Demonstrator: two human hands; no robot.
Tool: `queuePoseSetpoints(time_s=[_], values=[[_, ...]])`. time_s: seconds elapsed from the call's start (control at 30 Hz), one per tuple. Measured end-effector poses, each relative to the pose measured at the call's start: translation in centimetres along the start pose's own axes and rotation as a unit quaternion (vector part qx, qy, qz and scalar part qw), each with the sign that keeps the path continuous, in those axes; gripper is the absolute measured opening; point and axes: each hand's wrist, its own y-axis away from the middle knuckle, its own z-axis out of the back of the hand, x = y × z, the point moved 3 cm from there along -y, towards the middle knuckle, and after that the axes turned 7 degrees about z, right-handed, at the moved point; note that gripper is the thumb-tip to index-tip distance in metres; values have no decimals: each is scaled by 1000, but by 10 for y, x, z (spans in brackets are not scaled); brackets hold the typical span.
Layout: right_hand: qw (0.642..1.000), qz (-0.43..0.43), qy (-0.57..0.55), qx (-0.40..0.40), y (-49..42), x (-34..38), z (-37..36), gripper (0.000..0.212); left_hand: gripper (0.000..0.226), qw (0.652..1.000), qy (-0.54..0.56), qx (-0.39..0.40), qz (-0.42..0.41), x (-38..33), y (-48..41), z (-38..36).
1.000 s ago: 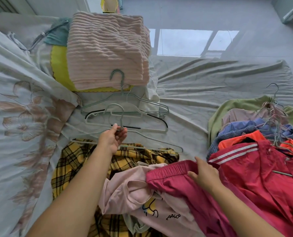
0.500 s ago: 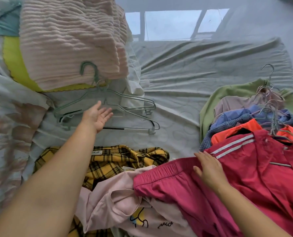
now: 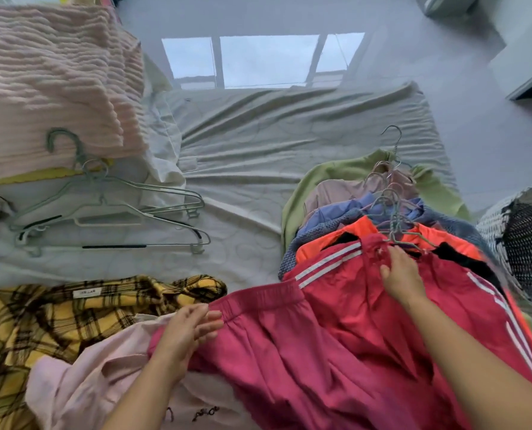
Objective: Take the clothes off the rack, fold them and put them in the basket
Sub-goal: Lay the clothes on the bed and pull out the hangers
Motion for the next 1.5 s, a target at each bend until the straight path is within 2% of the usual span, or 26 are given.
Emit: queuePoseSetpoints(time_s=[0.1, 0.23, 0.3, 0.4, 0.5, 0.57, 0.63, 0.7, 0.77, 0.87, 0.9, 1.0, 1.03, 1.1, 1.17, 1.23, 1.3, 1.37, 1.43, 1.5], values=[[1000, -14, -3, -19, -31, -33, 27, 48, 11, 1000, 25, -16, 5, 21, 15, -26], [994, -3, 53, 100, -51, -58, 35, 57, 12, 996, 65, -47, 24, 48, 24, -66], [990, 19, 81, 110, -50, -57, 40, 50, 13, 996, 70, -57, 26, 60, 27, -88], [987, 101, -65, 105, -37, -41, 55, 23, 9, 997, 51, -56, 19, 69, 31, -124], [952, 189, -195, 140, 0, -12, 72, 10, 10, 999, 11, -28, -15, 65, 37, -163], [931, 227, -237, 160, 28, 7, 78, 14, 35, 997, -12, -17, -80, 52, 44, -186], [920, 247, -253, 170, 50, 27, 81, 17, 75, 988, -51, -13, -142, 37, 52, -200], [912, 255, -263, 183, 66, 49, 85, 20, 89, 982, -72, -44, -170, 25, 62, -196], [906, 267, -268, 191, 80, 78, 89, 21, 84, 978, -43, -63, -194, 18, 69, -177], [901, 291, -241, 211, 102, 130, 84, 30, 50, 972, 40, -40, -229, 11, 85, -126], [897, 301, -237, 222, 110, 149, 81, 30, 47, 969, 69, -28, -234, 10, 90, -103], [872, 312, -272, 261, 143, 216, 63, 28, 64, 961, 141, -10, -237, -4, 113, -23], [863, 314, -291, 268, 157, 239, 56, 29, 55, 958, 155, -18, -241, -11, 122, 7], [844, 298, -345, 282, 184, 283, 37, 29, 20, 951, 181, -41, -247, -27, 137, 68], [832, 263, -387, 297, 207, 324, 16, 26, 16, 952, 170, -75, -243, -42, 147, 124], [857, 295, -313, 284, 222, 360, -6, 33, 12, 959, 122, -103, -236, -48, 146, 165], [887, 360, -143, 252, 232, 383, -26, 41, 8, 964, 80, -137, -214, -47, 133, 192], [894, 391, -30, 217, 231, 390, -39, 37, 10, 959, 64, -196, -196, -42, 116, 213], [886, 407, 13, 220, 224, 379, -47, 29, 10, 943, 44, -278, -176, -31, 97, 236], [885, 385, -26, 262, 211, 354, -46, 25, 13, 932, 29, -338, -129, -18, 81, 256]])
